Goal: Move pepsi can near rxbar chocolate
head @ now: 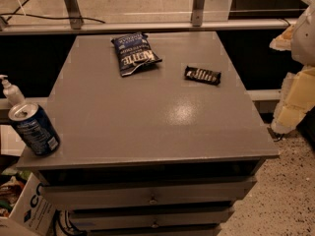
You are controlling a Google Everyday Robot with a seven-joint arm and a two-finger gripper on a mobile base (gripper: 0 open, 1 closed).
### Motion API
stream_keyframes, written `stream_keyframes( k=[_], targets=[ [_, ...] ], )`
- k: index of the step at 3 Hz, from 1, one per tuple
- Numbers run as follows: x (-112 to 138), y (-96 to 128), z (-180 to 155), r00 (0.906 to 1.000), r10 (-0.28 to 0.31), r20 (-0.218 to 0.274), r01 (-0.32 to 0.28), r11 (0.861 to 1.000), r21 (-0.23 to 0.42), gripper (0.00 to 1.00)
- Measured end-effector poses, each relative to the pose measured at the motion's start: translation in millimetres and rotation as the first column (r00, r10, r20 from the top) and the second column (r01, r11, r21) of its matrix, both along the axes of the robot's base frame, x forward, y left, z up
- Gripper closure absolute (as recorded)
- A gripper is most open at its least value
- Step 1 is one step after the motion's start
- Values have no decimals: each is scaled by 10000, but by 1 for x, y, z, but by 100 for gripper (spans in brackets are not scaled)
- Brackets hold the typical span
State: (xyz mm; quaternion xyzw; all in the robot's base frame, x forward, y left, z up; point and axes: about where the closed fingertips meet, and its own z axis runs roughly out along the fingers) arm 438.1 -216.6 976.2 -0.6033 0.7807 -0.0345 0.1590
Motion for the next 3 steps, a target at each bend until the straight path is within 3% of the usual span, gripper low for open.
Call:
stream_keyframes(
  k=[2, 3],
  targets=[
    [10, -4, -11, 9999, 141, 88, -143, 9997, 200, 0],
    [12, 5, -42, 9995, 307, -35, -301, 9924, 1194, 0]
  ],
)
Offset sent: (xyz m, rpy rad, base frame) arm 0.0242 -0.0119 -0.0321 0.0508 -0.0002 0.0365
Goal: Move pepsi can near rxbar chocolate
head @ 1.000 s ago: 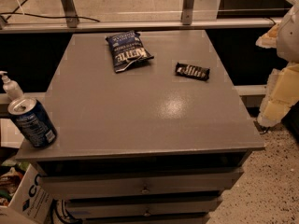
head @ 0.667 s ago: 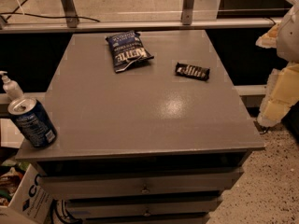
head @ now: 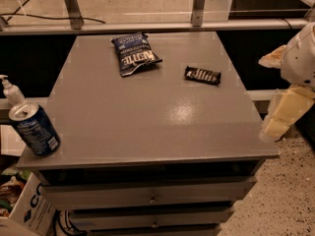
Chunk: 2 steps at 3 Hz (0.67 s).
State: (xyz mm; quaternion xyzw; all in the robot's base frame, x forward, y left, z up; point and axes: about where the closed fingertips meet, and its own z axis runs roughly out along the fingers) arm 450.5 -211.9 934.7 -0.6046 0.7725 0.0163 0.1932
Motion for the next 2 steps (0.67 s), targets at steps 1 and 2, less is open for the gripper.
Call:
stream_keyframes(
  k=[1, 2],
  targets=[
    [-17, 28, -23, 9992, 11, -391, 49, 9883, 1527, 0],
    [-49, 65, -46, 9957, 97, -916, 192, 9505, 3100, 0]
  ],
)
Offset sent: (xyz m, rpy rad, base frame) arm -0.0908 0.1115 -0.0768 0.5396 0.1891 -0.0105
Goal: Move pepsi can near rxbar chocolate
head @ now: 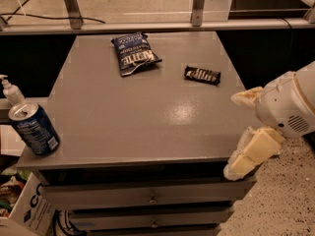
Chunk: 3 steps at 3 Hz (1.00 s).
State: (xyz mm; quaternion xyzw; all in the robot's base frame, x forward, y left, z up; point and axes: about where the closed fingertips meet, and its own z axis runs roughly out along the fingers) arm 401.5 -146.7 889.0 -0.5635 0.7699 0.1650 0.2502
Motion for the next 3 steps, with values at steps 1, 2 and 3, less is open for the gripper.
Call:
stream_keyframes(
  k=[1, 2, 3],
  targets=[
    [-32, 44, -18, 9988, 163, -459, -96, 9895, 1443, 0],
    [-59, 102, -28, 9969, 441, -657, -250, 9633, 2673, 0],
    [-63, 114, -27, 9954, 514, -813, -249, 9540, 2987, 0]
  ],
)
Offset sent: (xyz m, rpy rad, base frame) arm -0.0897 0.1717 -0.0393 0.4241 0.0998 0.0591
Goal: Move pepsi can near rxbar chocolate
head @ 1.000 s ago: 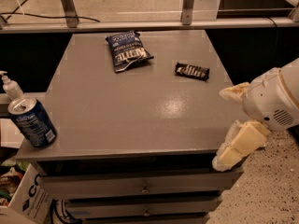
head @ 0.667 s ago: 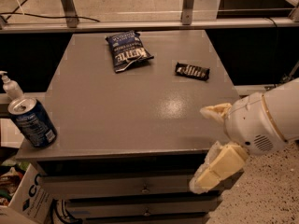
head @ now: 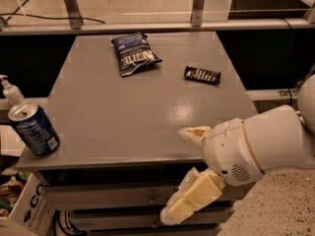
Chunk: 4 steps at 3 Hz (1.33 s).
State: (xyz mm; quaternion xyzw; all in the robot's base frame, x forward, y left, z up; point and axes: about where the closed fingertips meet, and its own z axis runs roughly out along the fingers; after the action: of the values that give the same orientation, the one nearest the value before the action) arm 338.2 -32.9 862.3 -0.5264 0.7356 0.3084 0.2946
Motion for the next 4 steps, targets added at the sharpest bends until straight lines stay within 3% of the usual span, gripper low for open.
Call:
stream_keyframes(
  k=[1, 2, 3, 4],
  targets=[
    [0, 1, -3, 9999, 92, 92, -93, 9999, 128, 0],
    [11, 19, -16, 9990, 279, 341, -315, 9935, 1095, 0],
    [33, 58, -17, 9880, 1101, 1085, -1321, 9658, 2229, 0],
    [48, 103, -10, 9685, 1839, 1681, -2291, 9224, 3109, 0]
  ],
)
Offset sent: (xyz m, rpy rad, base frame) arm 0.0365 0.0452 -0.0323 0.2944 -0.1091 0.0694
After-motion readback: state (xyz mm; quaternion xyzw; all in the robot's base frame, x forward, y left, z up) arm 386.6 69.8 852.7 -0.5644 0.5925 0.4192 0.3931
